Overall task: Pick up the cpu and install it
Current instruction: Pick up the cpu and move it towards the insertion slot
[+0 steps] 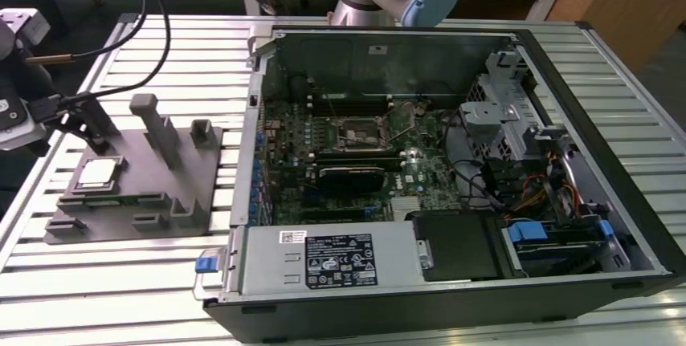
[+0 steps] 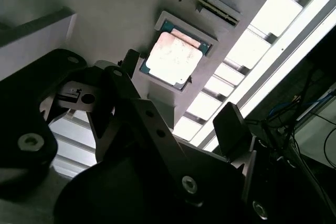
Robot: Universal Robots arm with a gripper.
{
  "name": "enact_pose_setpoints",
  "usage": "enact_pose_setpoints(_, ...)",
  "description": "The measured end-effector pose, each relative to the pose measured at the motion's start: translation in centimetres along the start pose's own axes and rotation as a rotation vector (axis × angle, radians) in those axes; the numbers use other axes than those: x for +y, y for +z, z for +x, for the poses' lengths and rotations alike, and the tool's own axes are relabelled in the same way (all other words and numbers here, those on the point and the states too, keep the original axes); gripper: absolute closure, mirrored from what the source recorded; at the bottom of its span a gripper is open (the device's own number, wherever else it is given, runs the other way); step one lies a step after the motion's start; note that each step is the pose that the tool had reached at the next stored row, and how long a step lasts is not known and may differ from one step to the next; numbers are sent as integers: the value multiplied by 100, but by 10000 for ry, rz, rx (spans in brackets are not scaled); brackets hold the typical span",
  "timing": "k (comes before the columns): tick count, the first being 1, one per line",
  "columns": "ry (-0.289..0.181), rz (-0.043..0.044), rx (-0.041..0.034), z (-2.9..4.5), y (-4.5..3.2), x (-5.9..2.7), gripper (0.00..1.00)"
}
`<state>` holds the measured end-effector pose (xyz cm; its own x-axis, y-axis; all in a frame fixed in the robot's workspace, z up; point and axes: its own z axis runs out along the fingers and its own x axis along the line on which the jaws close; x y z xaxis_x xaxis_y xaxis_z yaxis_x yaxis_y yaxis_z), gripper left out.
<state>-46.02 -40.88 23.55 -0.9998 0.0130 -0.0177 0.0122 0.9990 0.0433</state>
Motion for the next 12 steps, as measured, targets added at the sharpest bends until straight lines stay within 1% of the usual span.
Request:
enact_pose_setpoints(3,-8,-1,0,-1,31,-2,16)
enact_pose_setpoints(12,-8,0,1,-4,87,-5,16)
